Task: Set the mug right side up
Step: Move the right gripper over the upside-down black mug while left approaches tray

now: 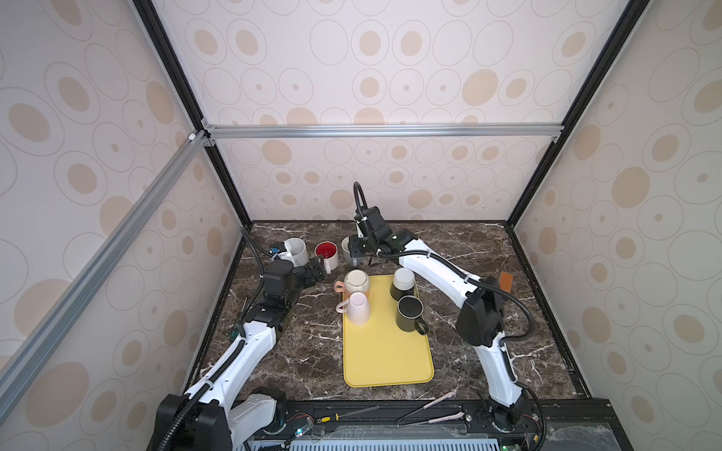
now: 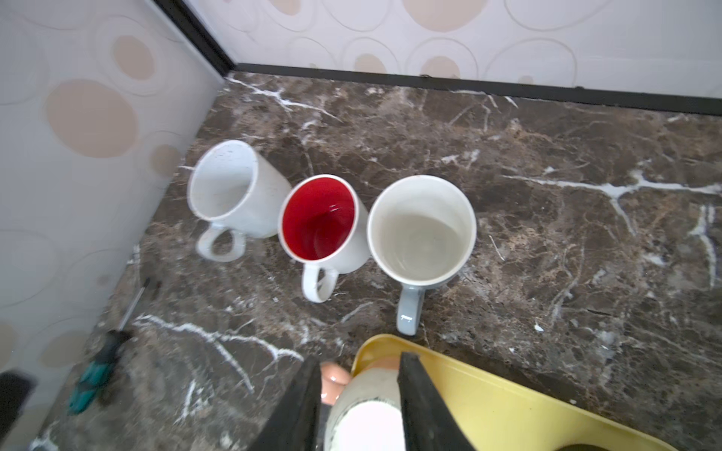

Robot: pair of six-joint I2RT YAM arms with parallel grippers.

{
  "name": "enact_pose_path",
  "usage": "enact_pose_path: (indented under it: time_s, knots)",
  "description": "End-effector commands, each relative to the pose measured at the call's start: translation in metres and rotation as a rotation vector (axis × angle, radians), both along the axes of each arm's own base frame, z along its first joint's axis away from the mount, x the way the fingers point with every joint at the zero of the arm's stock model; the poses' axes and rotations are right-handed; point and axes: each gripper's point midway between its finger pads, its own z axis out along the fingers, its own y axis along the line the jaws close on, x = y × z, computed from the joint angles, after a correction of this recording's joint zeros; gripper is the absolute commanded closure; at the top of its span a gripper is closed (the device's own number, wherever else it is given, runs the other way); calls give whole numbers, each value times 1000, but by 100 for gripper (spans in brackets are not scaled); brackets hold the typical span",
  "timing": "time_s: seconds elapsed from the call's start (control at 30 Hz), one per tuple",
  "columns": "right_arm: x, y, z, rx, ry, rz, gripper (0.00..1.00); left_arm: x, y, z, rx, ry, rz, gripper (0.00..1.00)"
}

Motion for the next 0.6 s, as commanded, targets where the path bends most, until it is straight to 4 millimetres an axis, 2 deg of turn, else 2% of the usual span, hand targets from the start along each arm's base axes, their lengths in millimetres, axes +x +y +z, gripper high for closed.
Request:
enact_pose_path:
  time_s: [0.0,0.07,0.23,0.3,0.4,0.5,0.57]
  knots:
    - [-30,-2,33,81,-66,157,62,2,0,13,-4,-41,-5,0]
    - [-50,-19,37,88,-118,183,59,-1,-1,14,-5,-50,-14,0]
    - [-101,-86,21,-17,-205,168,49,-4,-15,12,-14,-61,-60,0]
    - [-121,-111,17,-70,-202,164,47,-4,-33,9,-7,-48,-111,0]
    - [-146,-147,17,-141,-200,134,43,-10,-71,7,39,-38,-192,0]
    - [-159,-183,21,-223,-209,65,41,-26,-104,8,148,-54,-240,0]
    - [-167,-203,20,-294,-184,37,39,-35,-118,8,154,-59,-277,0]
